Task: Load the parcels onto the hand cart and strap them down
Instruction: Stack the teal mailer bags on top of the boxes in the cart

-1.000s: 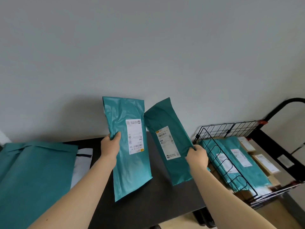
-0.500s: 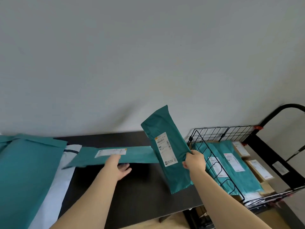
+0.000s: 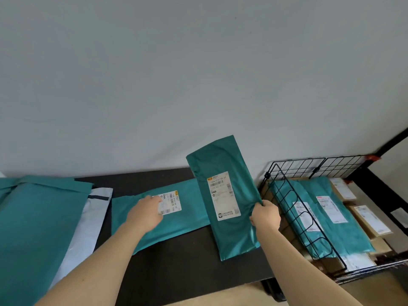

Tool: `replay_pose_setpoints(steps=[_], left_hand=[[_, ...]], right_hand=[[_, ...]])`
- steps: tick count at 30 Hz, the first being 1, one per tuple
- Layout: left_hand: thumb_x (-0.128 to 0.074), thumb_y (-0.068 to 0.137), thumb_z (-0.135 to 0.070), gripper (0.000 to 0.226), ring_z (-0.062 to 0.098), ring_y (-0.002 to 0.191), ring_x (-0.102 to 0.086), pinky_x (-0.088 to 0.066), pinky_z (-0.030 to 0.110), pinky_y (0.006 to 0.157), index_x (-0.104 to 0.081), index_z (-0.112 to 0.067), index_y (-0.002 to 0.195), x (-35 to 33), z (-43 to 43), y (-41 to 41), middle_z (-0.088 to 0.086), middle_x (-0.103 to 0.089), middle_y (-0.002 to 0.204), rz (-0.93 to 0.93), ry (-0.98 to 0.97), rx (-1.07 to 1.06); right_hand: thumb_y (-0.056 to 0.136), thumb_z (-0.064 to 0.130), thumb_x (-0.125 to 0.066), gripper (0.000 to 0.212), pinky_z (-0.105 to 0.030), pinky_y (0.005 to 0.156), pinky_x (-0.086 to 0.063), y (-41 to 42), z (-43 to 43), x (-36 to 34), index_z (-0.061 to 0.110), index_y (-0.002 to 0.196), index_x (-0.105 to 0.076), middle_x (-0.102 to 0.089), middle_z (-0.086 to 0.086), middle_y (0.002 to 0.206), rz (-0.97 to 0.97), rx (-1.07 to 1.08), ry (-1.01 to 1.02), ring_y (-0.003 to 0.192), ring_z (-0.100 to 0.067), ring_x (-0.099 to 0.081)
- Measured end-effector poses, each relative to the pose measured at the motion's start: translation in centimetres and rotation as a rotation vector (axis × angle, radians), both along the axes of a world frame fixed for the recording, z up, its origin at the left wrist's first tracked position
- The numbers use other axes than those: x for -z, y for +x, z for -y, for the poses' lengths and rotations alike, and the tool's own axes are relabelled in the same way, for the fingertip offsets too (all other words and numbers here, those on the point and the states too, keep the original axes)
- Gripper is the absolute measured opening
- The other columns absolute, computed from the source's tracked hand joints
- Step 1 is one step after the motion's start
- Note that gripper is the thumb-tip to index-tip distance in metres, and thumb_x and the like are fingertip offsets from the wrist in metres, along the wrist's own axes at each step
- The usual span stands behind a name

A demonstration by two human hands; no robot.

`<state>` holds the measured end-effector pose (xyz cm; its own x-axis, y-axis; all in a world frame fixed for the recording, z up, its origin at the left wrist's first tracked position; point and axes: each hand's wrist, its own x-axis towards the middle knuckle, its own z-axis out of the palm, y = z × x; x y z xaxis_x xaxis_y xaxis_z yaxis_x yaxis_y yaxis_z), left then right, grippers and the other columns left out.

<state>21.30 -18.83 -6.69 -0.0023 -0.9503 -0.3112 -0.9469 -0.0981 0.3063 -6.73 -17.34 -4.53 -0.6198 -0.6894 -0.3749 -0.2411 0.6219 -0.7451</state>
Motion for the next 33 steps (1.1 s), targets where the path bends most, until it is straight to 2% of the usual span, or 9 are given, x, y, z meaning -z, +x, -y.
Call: replay_pose_setpoints(steps=[3,7,13,17,20,22,25,30,33], left_hand=[[-0.062,0.085,-0.030,0.066,0.021,0.126,-0.040,-0.041,0.037,0.100,-0.032,-0.016,0.142,1.3,2.1,1.3,0.004,-0.039,0.140,0.110,0.011,0.130],[-0.073,0.073,-0.048,0.107,0.025,0.144,-0.013,-0.025,0.043,0.114,-0.008,-0.012,0.150,3.1,4.6,3.2,0.008,-0.011,0.157,0.153,0.174,0.134],[-0.079,0.055,-0.060,0.117,0.025,0.128,-0.034,-0.037,0.038,0.102,-0.018,-0.016,0.145,4.5,5.4,3.8,0.007,-0.031,0.138,0.253,0.185,0.145],[-0.081,0.050,-0.062,0.127,0.028,0.131,-0.032,-0.036,0.042,0.102,-0.012,-0.017,0.146,4.7,5.2,3.7,0.010,-0.030,0.140,0.239,0.234,0.066],[-0.082,0.049,-0.062,0.114,0.026,0.126,-0.039,-0.038,0.040,0.099,-0.025,-0.018,0.138,4.8,4.7,3.4,0.008,-0.039,0.134,0.242,0.205,0.024],[-0.080,0.054,-0.060,0.093,0.024,0.120,-0.041,-0.039,0.037,0.096,-0.039,-0.018,0.125,4.6,4.5,3.3,0.007,-0.042,0.128,0.245,0.147,0.005],[-0.077,0.068,-0.049,0.059,0.023,0.111,-0.046,-0.042,0.034,0.090,-0.047,-0.017,0.107,4.7,4.3,3.1,0.007,-0.047,0.121,0.103,0.095,-0.068],[-0.079,0.069,-0.042,0.073,0.025,0.109,-0.055,-0.047,0.036,0.086,-0.039,-0.010,0.121,5.6,3.0,2.6,0.008,-0.054,0.119,-0.033,0.207,-0.186],[-0.076,0.071,-0.044,0.054,0.024,0.097,-0.060,-0.048,0.032,0.075,-0.059,-0.009,0.108,6.3,2.8,2.4,0.007,-0.063,0.107,-0.059,0.273,-0.215]], right_hand=[[0.090,0.006,-0.036,0.026,-0.031,0.055,-0.045,1.3,-0.2,2.2,0.009,0.084,-0.061,-0.059,-0.007,0.071,0.079,0.057,0.060,0.059,-0.023,-0.053],[0.096,0.008,-0.039,0.020,-0.032,0.061,-0.052,2.0,-0.1,3.4,0.016,0.090,-0.056,-0.058,-0.007,0.069,0.155,0.162,0.090,0.052,-0.017,-0.051],[0.098,0.010,-0.038,0.018,-0.040,0.074,-0.059,2.3,-0.8,4.0,0.017,0.096,-0.055,-0.061,-0.006,0.071,0.132,0.156,0.145,0.050,-0.016,-0.054],[0.099,0.011,-0.036,0.020,-0.036,0.068,-0.059,2.8,-1.4,3.9,0.016,0.093,-0.054,-0.063,-0.007,0.073,0.096,0.118,0.174,0.050,-0.015,-0.057],[0.099,0.011,-0.036,0.020,-0.035,0.067,-0.059,3.0,-1.9,3.8,0.015,0.092,-0.055,-0.063,-0.007,0.074,0.086,0.109,0.181,0.050,-0.015,-0.057],[0.099,0.010,-0.036,0.020,-0.035,0.067,-0.059,3.2,-2.2,3.7,0.014,0.094,-0.055,-0.063,-0.006,0.073,0.078,0.108,0.178,0.049,-0.016,-0.058],[0.099,0.011,-0.037,0.020,-0.035,0.067,-0.059,3.2,-2.8,3.3,0.014,0.096,-0.056,-0.063,-0.006,0.071,0.064,0.101,0.168,0.051,-0.017,-0.060],[0.100,0.013,-0.037,0.019,-0.037,0.071,-0.059,2.4,-4.0,2.3,0.015,0.098,-0.055,-0.063,-0.004,0.072,0.052,0.094,0.161,0.054,-0.018,-0.062],[0.100,0.013,-0.037,0.016,-0.036,0.072,-0.059,1.5,-4.3,1.0,0.017,0.098,-0.052,-0.062,-0.002,0.074,0.052,0.100,0.135,0.054,-0.018,-0.061]])
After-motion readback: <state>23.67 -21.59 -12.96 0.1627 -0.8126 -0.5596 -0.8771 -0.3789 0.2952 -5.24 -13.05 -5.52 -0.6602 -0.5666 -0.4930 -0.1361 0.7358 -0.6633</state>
